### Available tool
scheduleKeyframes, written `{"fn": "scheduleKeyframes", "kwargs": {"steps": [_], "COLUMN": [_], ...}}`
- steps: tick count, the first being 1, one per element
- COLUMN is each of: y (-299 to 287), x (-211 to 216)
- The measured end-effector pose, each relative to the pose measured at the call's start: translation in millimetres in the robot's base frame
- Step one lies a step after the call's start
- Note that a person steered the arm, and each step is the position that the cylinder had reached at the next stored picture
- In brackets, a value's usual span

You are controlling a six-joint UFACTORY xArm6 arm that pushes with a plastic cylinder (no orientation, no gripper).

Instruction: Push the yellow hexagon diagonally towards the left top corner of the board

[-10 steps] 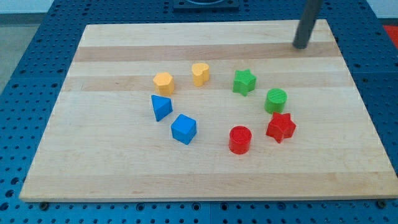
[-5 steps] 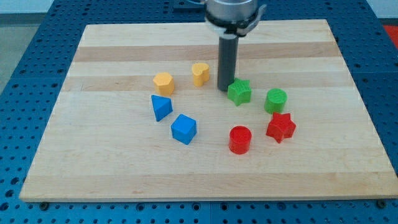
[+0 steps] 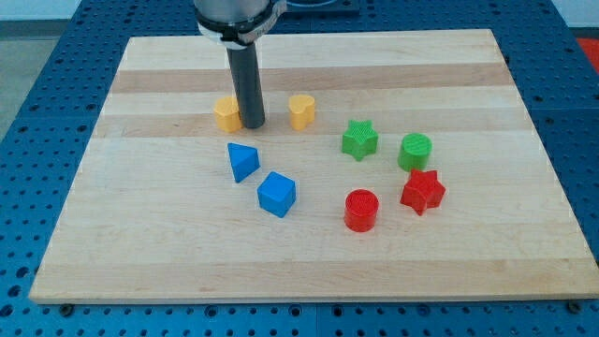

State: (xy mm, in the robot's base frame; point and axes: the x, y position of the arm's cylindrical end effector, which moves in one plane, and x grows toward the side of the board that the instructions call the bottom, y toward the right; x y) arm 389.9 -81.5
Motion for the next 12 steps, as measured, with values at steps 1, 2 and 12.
{"fn": "scheduleKeyframes", "kwargs": {"steps": [1,2,12], "y": [-22,-65,-125], "x": [4,-18,-100]}}
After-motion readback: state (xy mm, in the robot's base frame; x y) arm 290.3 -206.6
